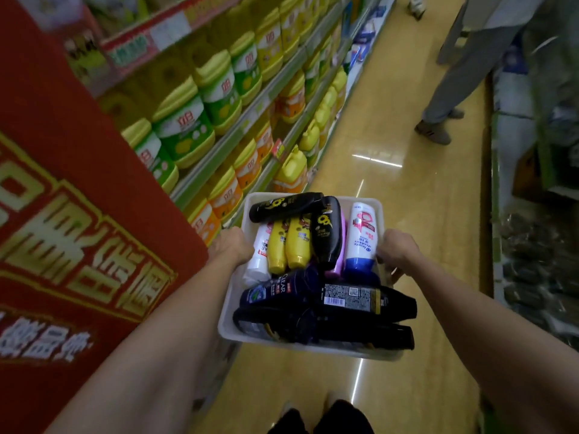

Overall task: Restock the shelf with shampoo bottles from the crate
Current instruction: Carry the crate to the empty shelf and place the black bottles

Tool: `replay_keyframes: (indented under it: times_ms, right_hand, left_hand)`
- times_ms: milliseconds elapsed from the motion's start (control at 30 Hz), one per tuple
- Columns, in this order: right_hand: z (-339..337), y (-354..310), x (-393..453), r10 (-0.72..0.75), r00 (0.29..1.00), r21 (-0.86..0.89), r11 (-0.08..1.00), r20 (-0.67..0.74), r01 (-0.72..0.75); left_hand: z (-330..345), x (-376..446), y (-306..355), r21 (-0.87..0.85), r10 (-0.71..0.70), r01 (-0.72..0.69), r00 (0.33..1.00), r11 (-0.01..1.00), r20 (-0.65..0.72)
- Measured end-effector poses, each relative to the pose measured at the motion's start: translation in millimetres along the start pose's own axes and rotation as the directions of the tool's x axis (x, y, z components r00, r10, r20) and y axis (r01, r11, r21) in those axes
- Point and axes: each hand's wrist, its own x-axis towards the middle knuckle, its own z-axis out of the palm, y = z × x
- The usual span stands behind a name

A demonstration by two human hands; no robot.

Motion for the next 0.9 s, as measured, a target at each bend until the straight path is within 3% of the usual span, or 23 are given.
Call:
replay_keyframes:
  times_ms: [200,533,900]
  right_hand:
    - [-65.7,-19.2,79.8,0.040,0.999,0.155,0.987,0.000,-0.039]
    - [-177.1,-69.0,240.5,0.040,0.999,0.167,0.985,0.035,-0.045]
    - [-303.6,-147.8,426.0,0.078,0.997,0.175,0.981,0.026,-0.081]
  left_hand:
    - [-47.3,74.5,74.5,-0.018,0.012,-0.013,0.999,1.000,-0.042]
    - [-101.2,211.7,189.1,-0.071,-0.048,0.045,0.998,0.997,-0.050]
    - [-172.2,407.4,325.6,-0.022,0.010,-0.011,0.998,1.000,-0.058]
